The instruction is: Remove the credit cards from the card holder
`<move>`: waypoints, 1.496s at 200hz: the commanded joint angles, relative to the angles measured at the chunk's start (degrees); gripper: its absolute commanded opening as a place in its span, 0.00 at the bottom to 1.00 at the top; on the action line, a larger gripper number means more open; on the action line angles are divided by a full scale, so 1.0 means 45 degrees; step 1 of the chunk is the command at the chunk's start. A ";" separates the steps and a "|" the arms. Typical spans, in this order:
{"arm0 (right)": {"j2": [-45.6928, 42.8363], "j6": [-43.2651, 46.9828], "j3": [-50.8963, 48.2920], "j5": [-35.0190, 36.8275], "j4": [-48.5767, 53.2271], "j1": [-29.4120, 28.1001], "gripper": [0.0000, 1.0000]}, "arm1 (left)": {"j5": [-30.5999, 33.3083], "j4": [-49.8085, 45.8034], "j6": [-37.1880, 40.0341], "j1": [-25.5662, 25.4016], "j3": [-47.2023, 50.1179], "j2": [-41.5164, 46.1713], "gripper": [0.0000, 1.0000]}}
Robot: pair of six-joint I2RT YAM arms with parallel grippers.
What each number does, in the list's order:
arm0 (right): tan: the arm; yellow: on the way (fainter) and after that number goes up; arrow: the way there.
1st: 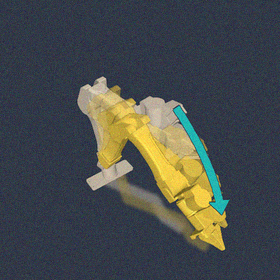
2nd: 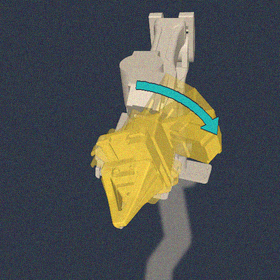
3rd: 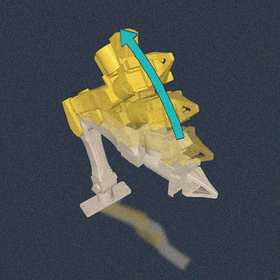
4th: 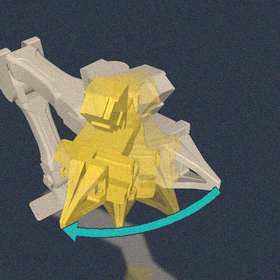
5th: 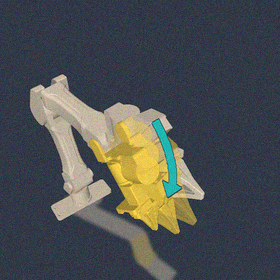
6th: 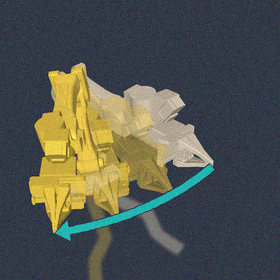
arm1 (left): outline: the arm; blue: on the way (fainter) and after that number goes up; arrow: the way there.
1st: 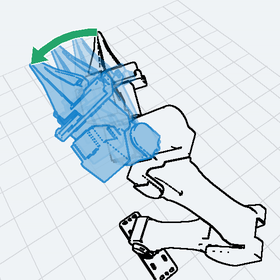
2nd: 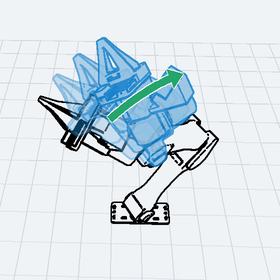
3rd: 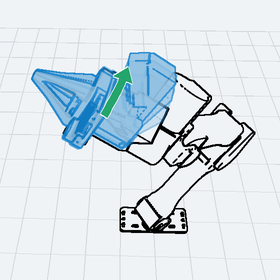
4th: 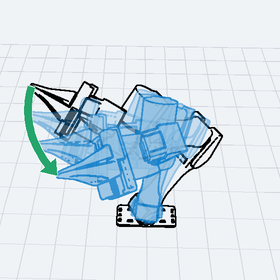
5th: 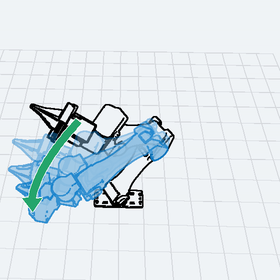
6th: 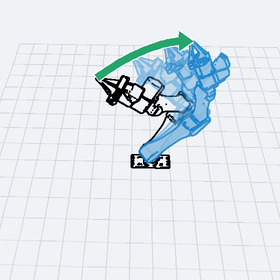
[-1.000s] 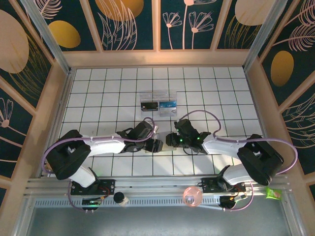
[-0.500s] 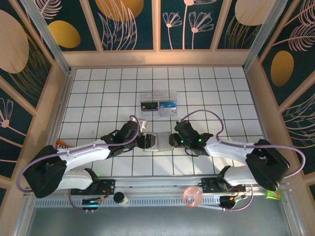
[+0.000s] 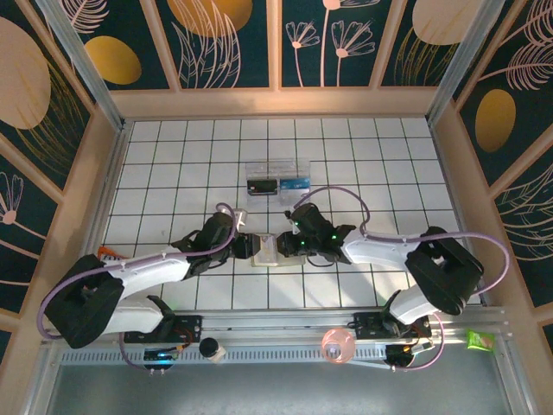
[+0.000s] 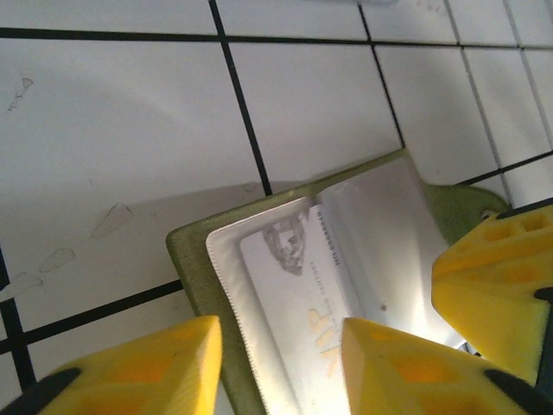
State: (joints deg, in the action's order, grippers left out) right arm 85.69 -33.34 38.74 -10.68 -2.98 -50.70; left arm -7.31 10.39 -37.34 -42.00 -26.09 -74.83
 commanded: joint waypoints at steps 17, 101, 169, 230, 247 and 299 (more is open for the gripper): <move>0.0364 0.0174 0.0068 0.0262 0.0373 -0.0062 0.14 | 0.1313 -0.1084 0.0777 0.0007 -0.0634 -0.1455 0.29; -0.0427 0.0457 0.0323 0.1015 0.0945 -0.0065 0.17 | 0.1590 -0.0845 0.0408 0.0012 -0.0180 -0.2014 0.23; 0.1265 -0.0047 0.1242 -0.2914 -0.0719 0.0344 0.27 | 0.1388 -0.0650 0.0349 0.0009 -0.0097 -0.2166 0.21; 0.2285 -0.0468 0.1237 -0.2994 -0.0410 0.0892 0.26 | 0.1218 -0.0359 0.0268 0.0014 -0.0004 -0.2346 0.17; 0.2219 -0.0581 0.1115 -0.2671 -0.0227 0.0952 0.26 | 0.1199 -0.0353 0.0290 0.0006 -0.0043 -0.2414 0.16; 0.2460 -0.0735 0.1139 -0.2112 0.0281 0.0975 0.25 | 0.1171 -0.0396 0.0418 0.0002 -0.0160 -0.2638 0.12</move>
State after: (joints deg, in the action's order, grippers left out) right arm 95.66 -35.57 43.88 -22.06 -4.08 -46.63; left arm -1.63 9.61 -35.59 -42.00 -27.53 -83.83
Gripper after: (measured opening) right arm 0.257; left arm 0.131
